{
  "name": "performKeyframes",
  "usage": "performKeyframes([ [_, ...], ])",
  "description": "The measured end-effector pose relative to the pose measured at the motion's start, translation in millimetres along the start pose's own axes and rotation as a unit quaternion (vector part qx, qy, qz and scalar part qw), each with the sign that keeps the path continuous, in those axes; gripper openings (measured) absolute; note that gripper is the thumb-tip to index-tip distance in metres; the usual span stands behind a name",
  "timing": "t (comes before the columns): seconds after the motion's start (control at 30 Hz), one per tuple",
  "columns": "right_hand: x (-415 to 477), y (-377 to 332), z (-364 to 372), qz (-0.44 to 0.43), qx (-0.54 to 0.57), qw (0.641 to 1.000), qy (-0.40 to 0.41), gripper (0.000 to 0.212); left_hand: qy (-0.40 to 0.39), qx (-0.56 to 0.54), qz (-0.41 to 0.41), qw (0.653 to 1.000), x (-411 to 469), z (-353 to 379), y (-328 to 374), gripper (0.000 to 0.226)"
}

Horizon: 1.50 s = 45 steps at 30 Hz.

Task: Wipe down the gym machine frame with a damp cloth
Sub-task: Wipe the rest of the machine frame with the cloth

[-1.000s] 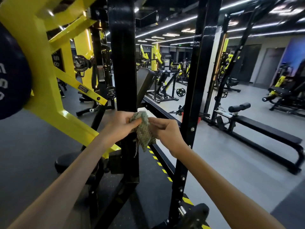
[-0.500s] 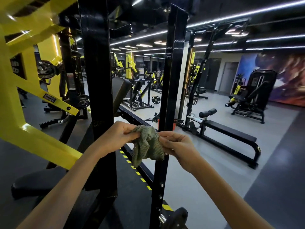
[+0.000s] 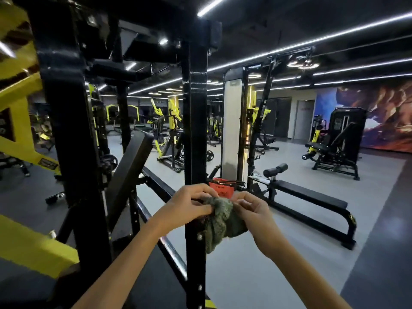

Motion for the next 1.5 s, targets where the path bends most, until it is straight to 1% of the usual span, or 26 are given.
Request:
performKeyframes([
  [0.07,10,1,-25,-0.006,0.000,1.000,-0.011,0.012,0.037,0.010,0.008,0.999,24,22,8,0.018],
  [0.17,24,4,-68,-0.027,0.001,0.999,-0.033,0.023,0.088,-0.021,0.011,0.996,58,54,20,0.013],
  [0.23,33,3,-91,-0.049,-0.014,0.997,-0.060,0.030,0.106,-0.036,0.003,0.994,78,73,25,0.009],
  [0.3,41,3,-112,-0.065,-0.024,0.995,-0.071,0.031,0.114,-0.043,0.002,0.993,96,89,31,0.006],
  [0.4,58,9,-146,-0.056,-0.017,0.998,-0.039,0.021,0.112,-0.039,0.014,0.993,120,110,39,0.004],
  [0.47,70,18,-165,-0.041,-0.004,0.999,-0.018,0.015,0.114,-0.011,0.028,0.993,135,121,43,0.008],
  [0.57,91,31,-187,-0.028,0.001,1.000,-0.004,0.014,0.126,0.003,0.042,0.991,161,133,42,0.010],
  [0.8,146,66,-231,-0.006,-0.048,0.999,-0.021,0.013,0.146,-0.076,-0.005,0.986,238,153,0,0.021],
  [0.93,193,91,-258,0.000,-0.096,0.995,-0.021,0.013,0.146,-0.066,-0.010,0.987,291,165,-23,0.019],
  [1.03,242,101,-274,-0.014,-0.111,0.993,-0.032,0.015,0.139,-0.059,0.000,0.989,338,165,-29,0.016],
  [1.13,294,107,-289,-0.030,-0.122,0.991,-0.042,0.016,0.135,-0.015,0.023,0.990,384,158,-29,0.013],
  [1.23,340,116,-293,-0.057,-0.122,0.990,-0.042,0.015,0.158,0.014,0.044,0.986,424,146,-37,0.012],
  [1.33,382,124,-287,-0.088,-0.119,0.988,-0.051,0.016,0.192,0.027,0.032,0.981,457,130,-54,0.013],
  [1.5,458,162,-273,-0.083,-0.115,0.984,-0.112,0.017,0.232,0.061,-0.001,0.971,508,99,-91,0.013],
])
Point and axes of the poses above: each hand's wrist, its own x-axis towards the middle knuckle, its own z-axis out of the palm, y = z × x, the point moved 9 cm from there along x, towards the middle knuckle, and after that the axes turned 14 degrees about -x, right-handed, at the moved point
